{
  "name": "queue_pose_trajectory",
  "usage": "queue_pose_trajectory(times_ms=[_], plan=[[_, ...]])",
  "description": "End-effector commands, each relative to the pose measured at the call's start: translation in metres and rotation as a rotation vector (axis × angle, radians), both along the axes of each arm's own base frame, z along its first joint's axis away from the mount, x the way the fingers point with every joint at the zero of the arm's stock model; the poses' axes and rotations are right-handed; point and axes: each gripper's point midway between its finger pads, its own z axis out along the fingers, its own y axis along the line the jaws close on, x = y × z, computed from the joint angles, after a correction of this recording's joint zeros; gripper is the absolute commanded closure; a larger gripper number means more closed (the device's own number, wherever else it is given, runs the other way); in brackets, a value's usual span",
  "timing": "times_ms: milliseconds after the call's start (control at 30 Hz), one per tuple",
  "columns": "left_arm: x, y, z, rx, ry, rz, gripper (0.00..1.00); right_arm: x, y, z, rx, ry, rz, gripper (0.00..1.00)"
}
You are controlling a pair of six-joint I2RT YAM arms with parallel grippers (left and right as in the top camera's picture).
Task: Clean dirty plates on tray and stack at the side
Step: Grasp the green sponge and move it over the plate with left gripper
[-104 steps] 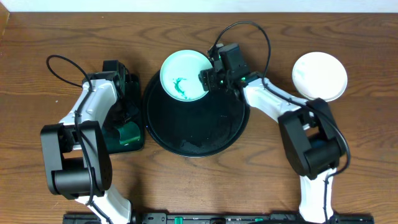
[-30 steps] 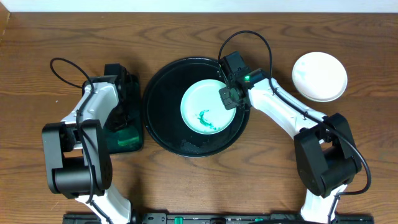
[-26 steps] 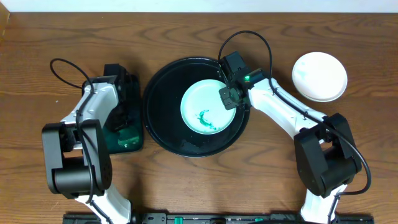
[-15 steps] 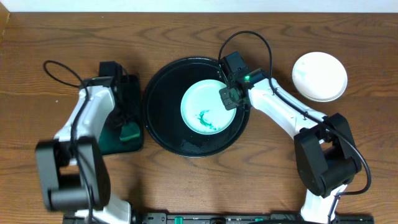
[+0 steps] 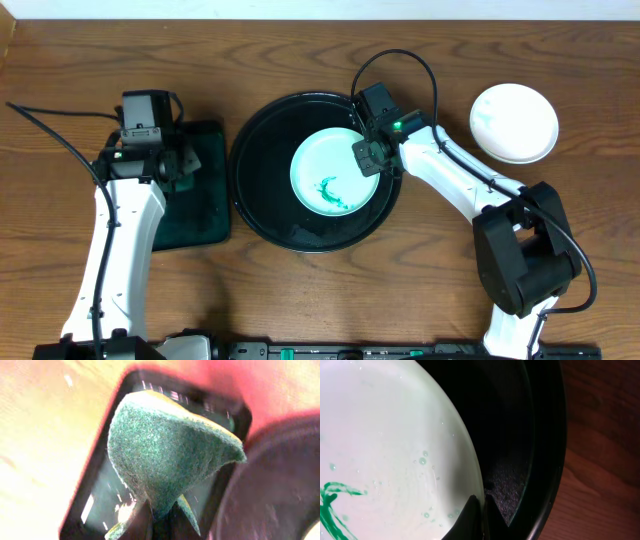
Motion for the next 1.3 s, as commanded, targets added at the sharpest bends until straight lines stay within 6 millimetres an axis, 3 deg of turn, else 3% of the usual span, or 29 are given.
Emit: queue_pose_trajectory(times_ms=[0,200,333,500,633,800,967,1133,1267], plan=[[0.006,0.011,0.014,0.129,-0.028,-0.031,0.92,-0.008,0.008,-0.006,-0.019,0.013,0.043,0.99],[0.007,0.006,0.015,0.134,-0.035,-0.027,0.93,-0.008,0.008,-0.006,-0.02,0.013,0.047,0.99],[-0.013,-0.004,-0.003,0.022,0.039,0.054,0.93,-0.008,0.008,-0.006,-0.011,0.016,0.016,0.99],[-0.03,-0.05,-0.023,-0.254,0.132,0.009,0.93,-0.014,0.016,-0.007,0.074,0.062,-0.089,0.99],[-0.03,-0.076,-0.021,-0.396,0.132,-0.039,0.93,-0.021,0.022,-0.012,0.132,0.104,-0.152,0.99],[-0.024,-0.112,-0.013,-0.551,0.107,-0.141,0.93,-0.03,0.023,-0.04,0.131,0.169,-0.185,0.99],[-0.017,-0.138,-0.006,-0.586,0.077,-0.224,0.93,-0.033,0.031,-0.064,0.155,0.218,-0.171,0.99],[-0.012,-0.17,-0.005,-0.595,0.066,-0.302,0.93,-0.028,0.039,-0.062,0.179,0.197,-0.16,0.99],[-0.008,-0.203,-0.016,-0.597,0.083,-0.371,0.93,-0.029,0.04,-0.062,0.182,0.2,-0.149,0.99]])
